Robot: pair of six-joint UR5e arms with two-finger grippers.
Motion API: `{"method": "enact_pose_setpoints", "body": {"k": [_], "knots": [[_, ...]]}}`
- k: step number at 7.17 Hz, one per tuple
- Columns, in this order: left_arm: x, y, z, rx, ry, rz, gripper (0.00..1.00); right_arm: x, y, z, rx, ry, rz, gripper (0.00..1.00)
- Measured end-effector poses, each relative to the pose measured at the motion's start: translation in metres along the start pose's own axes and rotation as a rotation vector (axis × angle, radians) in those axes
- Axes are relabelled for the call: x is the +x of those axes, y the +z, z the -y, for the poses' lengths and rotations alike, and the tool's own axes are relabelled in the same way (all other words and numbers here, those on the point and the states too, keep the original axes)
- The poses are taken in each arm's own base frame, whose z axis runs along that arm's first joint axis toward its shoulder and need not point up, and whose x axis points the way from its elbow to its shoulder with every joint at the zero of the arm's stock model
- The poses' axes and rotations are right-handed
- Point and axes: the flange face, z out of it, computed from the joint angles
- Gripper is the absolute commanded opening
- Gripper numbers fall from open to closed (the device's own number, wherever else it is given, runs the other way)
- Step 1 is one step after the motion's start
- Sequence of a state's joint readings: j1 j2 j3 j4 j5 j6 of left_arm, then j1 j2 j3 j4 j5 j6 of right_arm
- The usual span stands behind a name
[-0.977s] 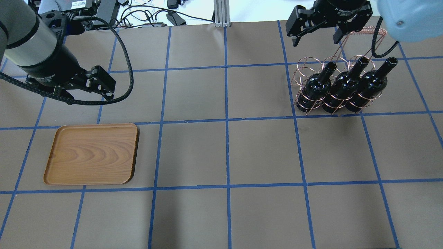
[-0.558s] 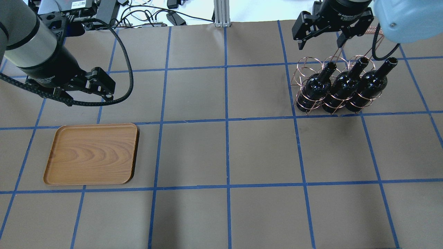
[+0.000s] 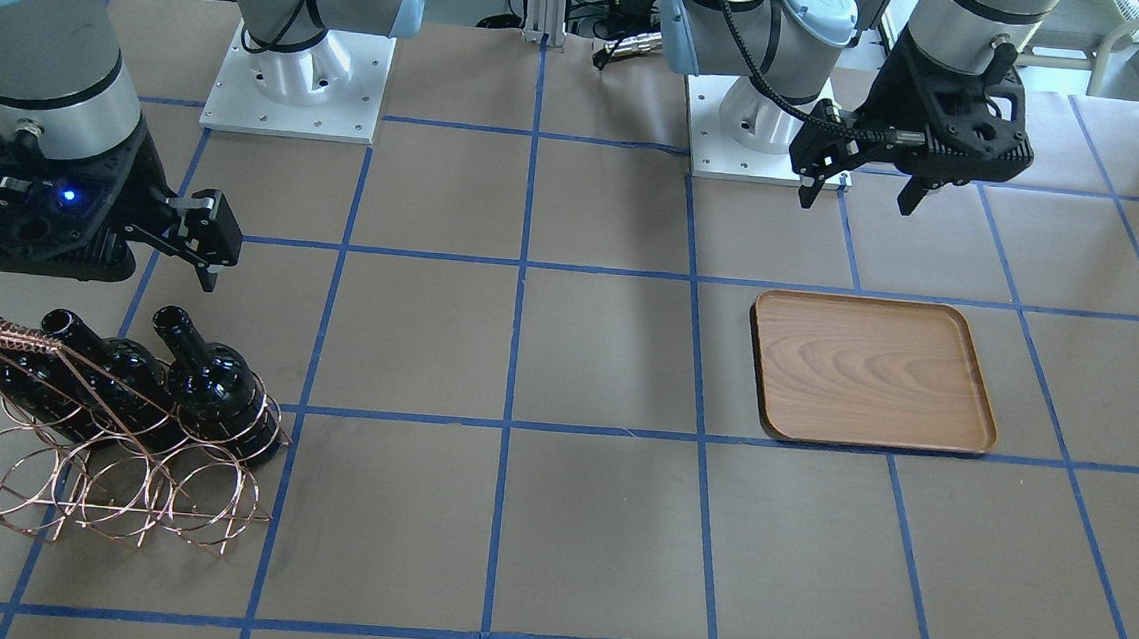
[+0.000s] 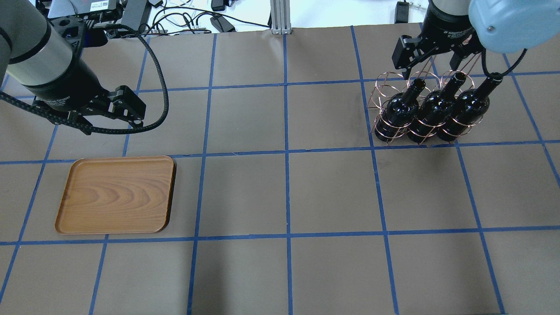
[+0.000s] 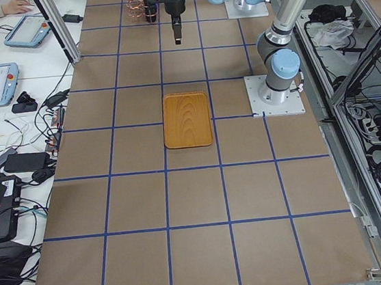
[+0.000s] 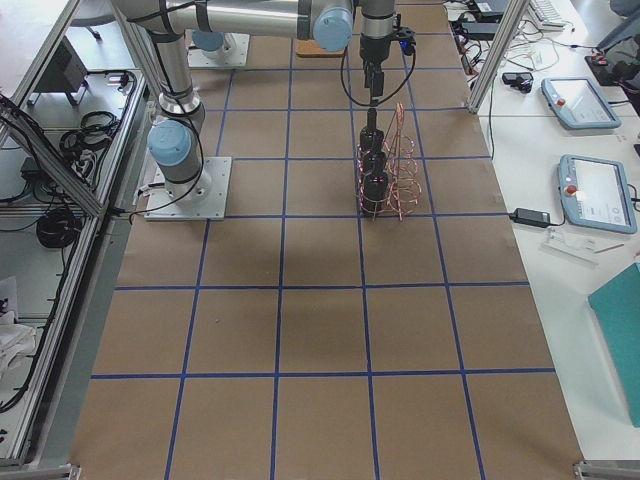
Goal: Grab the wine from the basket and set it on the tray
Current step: 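Lower the right gripper over the bottles in the copper rack, then close the right gripper on the neck of the farthest-side bottle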
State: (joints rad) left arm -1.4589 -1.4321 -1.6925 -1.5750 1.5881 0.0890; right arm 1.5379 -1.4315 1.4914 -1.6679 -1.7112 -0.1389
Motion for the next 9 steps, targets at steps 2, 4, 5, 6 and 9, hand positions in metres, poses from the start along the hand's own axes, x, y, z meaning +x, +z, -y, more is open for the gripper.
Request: {"method": "enact_pose_setpoints", "body": {"k": [2,4,5,6,9], "knots": [[-0.003,0.001,-0.002,-0.013,-0.007,0.0,1.0,0.008,-0.015,-0.012,0.008,-0.079,-0.006,0.98],[-0.007,0.003,-0.005,-0.041,-0.008,0.024,1.0,0.021,-0.033,-0.023,0.042,-0.117,-0.002,0.98],[-0.009,0.003,-0.007,-0.053,-0.004,0.055,1.0,0.039,-0.034,-0.026,0.05,-0.124,0.017,0.98],[-0.008,0.004,-0.006,-0.055,0.0,0.06,1.0,0.061,-0.029,-0.028,0.042,-0.113,0.045,0.97],[-0.003,0.003,0.005,-0.006,0.006,0.022,1.0,0.085,-0.006,-0.037,0.011,-0.076,0.1,0.9]]}}
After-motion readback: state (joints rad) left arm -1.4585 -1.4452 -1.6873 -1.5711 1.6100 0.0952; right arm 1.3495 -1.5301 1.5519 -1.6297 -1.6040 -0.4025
